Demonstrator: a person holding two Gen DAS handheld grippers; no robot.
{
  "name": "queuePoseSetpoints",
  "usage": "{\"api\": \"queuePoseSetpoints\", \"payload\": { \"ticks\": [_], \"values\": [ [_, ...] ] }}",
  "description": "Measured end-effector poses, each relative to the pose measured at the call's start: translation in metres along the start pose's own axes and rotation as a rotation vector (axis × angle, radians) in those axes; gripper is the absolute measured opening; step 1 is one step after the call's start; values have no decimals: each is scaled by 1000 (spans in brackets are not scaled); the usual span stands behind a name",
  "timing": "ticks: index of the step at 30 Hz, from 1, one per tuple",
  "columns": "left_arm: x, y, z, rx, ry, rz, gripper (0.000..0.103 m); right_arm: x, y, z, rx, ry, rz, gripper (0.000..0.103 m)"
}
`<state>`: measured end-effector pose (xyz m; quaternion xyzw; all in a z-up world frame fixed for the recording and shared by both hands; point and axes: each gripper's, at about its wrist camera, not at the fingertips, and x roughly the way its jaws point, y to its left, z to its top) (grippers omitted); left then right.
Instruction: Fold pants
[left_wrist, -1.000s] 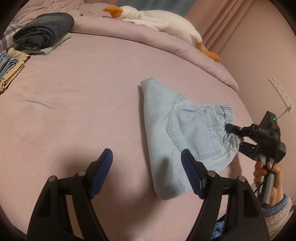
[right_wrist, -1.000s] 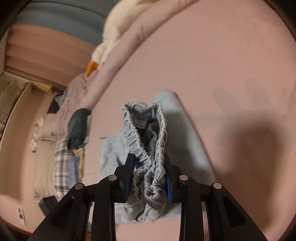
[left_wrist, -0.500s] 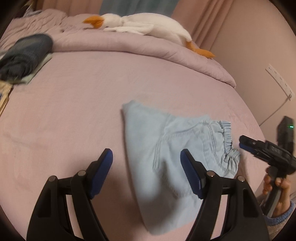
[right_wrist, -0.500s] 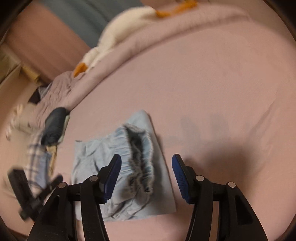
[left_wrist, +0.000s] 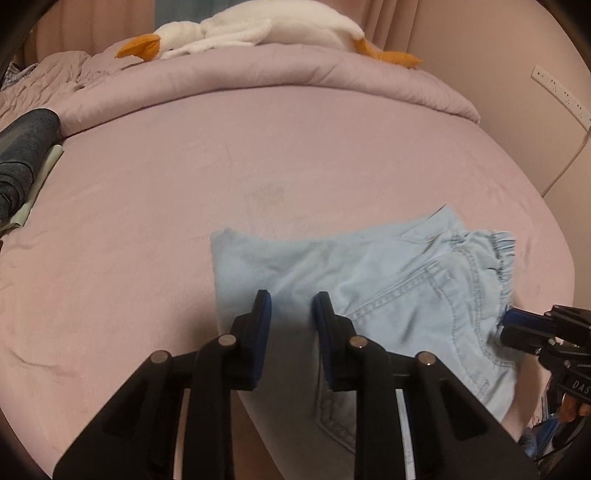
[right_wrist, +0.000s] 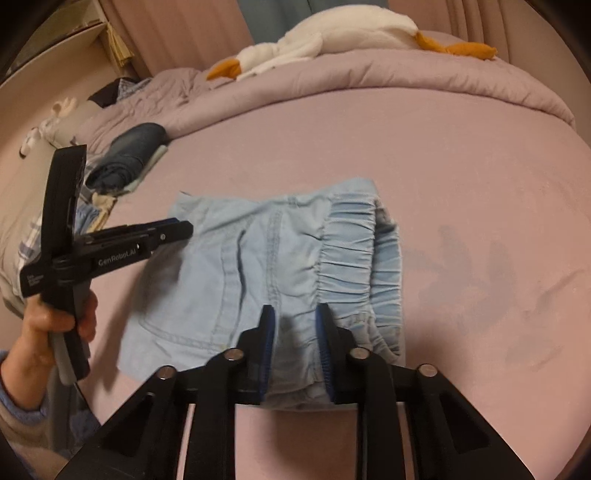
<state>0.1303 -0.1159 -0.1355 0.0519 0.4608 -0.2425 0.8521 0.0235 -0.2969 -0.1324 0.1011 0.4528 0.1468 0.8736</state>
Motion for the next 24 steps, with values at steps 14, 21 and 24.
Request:
{"api": "queuePoseSetpoints", "payload": {
  "ticks": [14,21,24],
  "values": [
    [-22,25,-14,-120,-1,-57,43,-11,55,-12,-130,-11,172,31],
    [-36,56,-35,-234,18,-48,67,14,111,-30,-219,101,338,40],
    [-32,64,-34,-283,22,-89,67,23,121,-36,-205,166,391,41]
  ]
}}
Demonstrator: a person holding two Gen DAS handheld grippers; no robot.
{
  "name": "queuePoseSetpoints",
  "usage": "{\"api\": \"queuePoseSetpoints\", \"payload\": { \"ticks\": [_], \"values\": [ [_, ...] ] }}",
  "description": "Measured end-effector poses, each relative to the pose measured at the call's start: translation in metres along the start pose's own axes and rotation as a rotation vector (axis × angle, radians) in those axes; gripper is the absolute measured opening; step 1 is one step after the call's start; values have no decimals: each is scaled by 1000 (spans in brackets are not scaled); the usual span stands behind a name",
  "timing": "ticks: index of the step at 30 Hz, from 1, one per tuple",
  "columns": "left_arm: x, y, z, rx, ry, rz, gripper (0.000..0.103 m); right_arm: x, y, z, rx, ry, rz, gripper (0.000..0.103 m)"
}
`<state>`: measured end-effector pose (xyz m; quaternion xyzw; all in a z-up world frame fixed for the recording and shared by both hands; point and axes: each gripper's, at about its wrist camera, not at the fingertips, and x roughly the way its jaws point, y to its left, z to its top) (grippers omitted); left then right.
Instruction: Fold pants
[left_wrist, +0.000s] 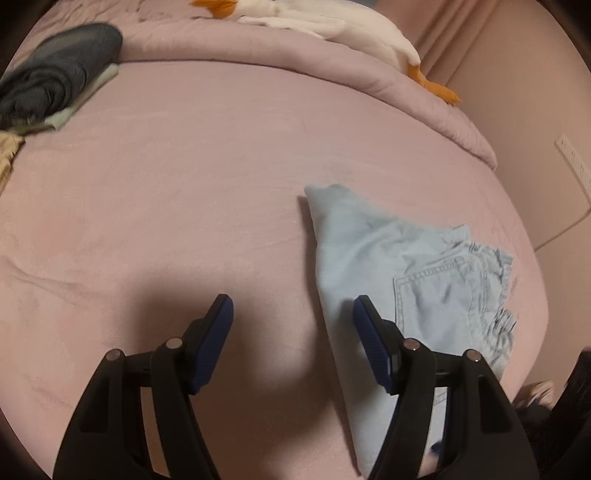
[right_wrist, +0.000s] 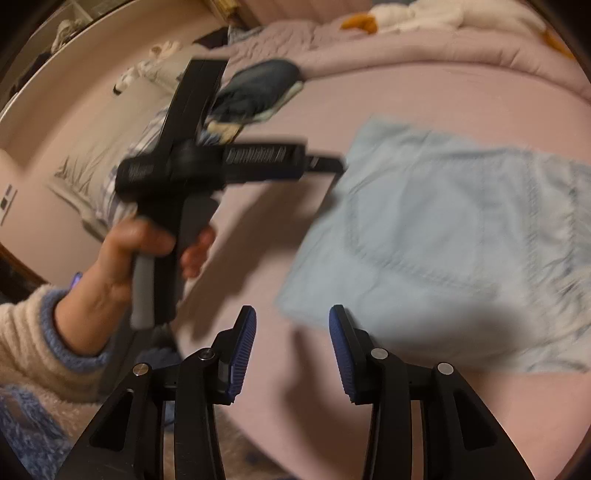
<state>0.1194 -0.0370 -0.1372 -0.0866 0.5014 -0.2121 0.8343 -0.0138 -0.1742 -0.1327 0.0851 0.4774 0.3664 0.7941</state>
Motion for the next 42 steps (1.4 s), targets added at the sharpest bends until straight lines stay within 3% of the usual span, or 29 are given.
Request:
{"api": "queuePoseSetpoints", "payload": {
  "ticks": [4,8,10,13,21,23,24,25,30,36,42],
  "values": [
    [13,1,7,-32,28,-44,67,13,4,0,17,17,-43,41],
    [20,-8,15,-8,26,-47,63,33,-3,12,146,4,-78,41],
    [26,-16,21,40,26,-28,41,36,-2,12,149,-14,-86,41],
    [29,-19,24,59,24,-30,32,36,6,7,103,-22,-127,29],
    [32,-16,34,41,-2,14,33,37,18,-2,90,9,-116,17],
    [27,-16,33,43,-29,62,43,30,16,-13,109,23,-75,17],
    [22,-14,33,30,-49,100,54,27,16,-17,112,34,-56,17],
    [18,-12,32,19,-63,128,55,23,18,-22,109,33,-47,17],
    [-5,-12,22,32,-90,144,55,-21,13,-28,125,-86,-41,18],
    [-25,-43,-3,115,-102,109,56,-63,-29,0,191,-244,-171,19],
    [-25,-74,-26,205,-75,83,56,-73,-53,16,222,-279,-380,19]
  ]
}}
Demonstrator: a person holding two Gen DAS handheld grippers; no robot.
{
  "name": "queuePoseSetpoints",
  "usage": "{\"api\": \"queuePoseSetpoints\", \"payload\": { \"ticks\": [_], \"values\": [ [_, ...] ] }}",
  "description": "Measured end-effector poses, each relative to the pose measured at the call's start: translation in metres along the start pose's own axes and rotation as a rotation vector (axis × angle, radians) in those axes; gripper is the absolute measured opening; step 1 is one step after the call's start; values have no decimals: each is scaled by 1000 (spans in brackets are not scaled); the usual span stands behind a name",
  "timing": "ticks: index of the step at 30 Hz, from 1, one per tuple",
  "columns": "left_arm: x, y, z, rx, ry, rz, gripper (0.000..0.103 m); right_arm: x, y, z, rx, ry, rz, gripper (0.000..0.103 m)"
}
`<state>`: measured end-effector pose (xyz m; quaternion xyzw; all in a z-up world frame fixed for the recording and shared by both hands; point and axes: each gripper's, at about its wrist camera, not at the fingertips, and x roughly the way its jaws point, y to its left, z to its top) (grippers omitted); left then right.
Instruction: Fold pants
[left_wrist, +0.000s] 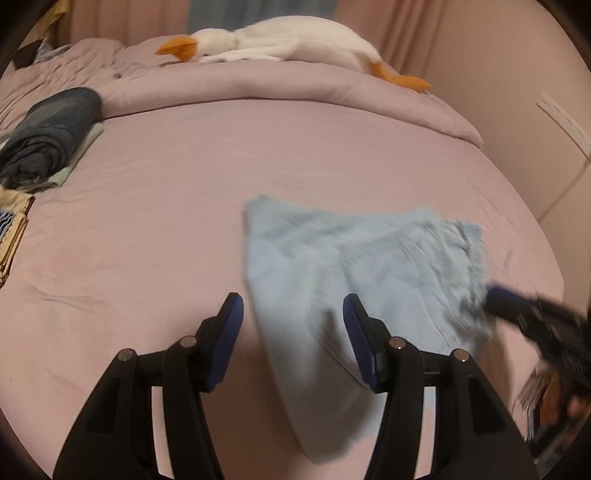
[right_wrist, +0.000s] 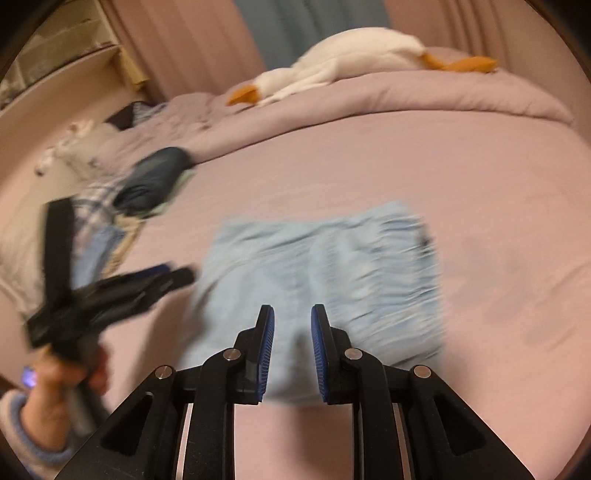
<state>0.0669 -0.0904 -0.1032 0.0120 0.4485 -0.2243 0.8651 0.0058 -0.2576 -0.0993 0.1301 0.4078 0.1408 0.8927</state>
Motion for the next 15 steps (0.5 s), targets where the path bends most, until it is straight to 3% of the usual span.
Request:
{"api": "queuePoseSetpoints", "payload": {
  "ticks": [2,4,7,11,15],
  "values": [
    [2,-12,-9,42,13,0,56,6,-4,2,-8,12,-85,19],
    [9,-20,-17,74,42,2,56,19,-23,0,18,66,-118,19],
    [24,-26,-32,91,99,15,56,16,-47,-5,52,64,-84,19],
    [22,-21,-34,64,102,-1,56,10,-42,-4,49,74,-85,19],
    [20,-22,-38,62,109,-7,59,8,-35,12,34,15,-62,21]
  ]
}}
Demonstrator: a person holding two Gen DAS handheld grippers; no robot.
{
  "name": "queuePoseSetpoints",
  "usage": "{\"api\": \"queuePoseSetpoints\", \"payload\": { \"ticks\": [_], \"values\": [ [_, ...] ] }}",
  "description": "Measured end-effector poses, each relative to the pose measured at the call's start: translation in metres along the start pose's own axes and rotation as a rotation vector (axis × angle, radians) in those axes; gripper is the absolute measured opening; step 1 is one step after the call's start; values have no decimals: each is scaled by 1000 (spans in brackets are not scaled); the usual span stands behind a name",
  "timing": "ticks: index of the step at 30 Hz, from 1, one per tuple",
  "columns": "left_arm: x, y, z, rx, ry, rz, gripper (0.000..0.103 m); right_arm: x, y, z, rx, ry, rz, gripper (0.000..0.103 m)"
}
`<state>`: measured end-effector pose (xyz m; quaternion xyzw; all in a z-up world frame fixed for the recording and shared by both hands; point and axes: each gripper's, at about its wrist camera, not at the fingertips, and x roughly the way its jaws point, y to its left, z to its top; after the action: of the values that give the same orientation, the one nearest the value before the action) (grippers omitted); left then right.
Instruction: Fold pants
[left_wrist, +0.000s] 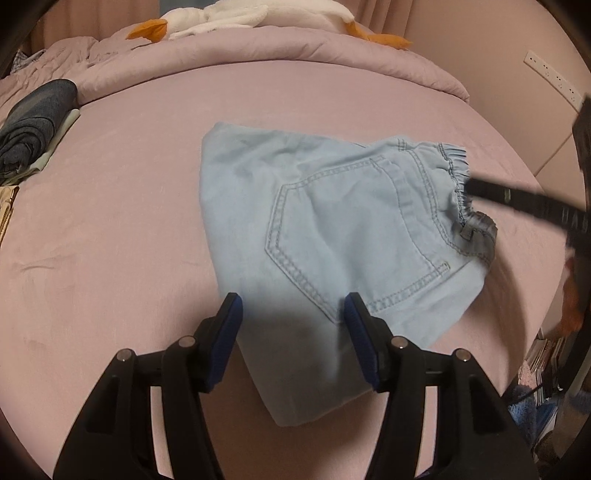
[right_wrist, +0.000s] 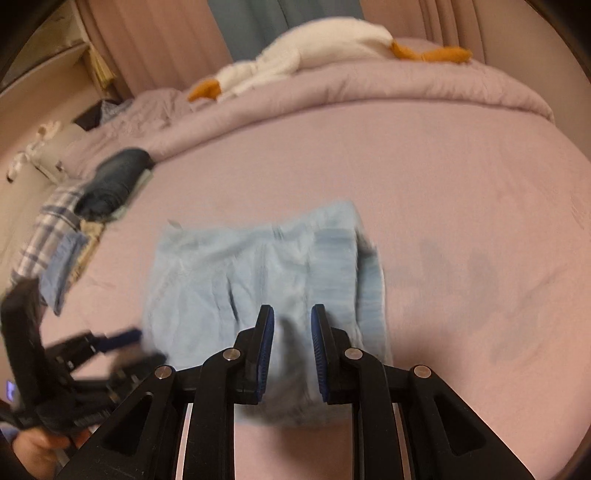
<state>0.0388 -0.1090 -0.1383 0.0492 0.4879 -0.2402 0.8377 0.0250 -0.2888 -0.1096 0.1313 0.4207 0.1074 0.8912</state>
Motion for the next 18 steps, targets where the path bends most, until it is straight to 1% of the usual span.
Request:
{"api": "queuePoseSetpoints", "payload": {
  "ticks": [1,2,3,7,10,13,15,18],
  "values": [
    [0,0,0,0,4,-2,60,-1,0,5,3,-10,3,23],
    [0,0,-1,1,5,-1,60,2,1,7,6,-12,0,28],
    [-1,0,-2,3,4,-1,60,5,2,11,5,-19,-10,30],
    [-1,2,-5,-11,7,-10,60,20,2,24,-17,-15,-44,30],
    [-2,0,-7,-11,10,-12,60,38,-5,26,-13,27,-81,30],
    [-1,-1,-7,-10,12,-11,61,51,-12,24,4,76,-93,30],
    [-1,-1,-7,-11,14,-12,61,53,-14,22,1,85,-91,30],
    [-2,-1,-7,-16,17,-14,61,44,-17,22,24,84,-72,30]
  ]
}}
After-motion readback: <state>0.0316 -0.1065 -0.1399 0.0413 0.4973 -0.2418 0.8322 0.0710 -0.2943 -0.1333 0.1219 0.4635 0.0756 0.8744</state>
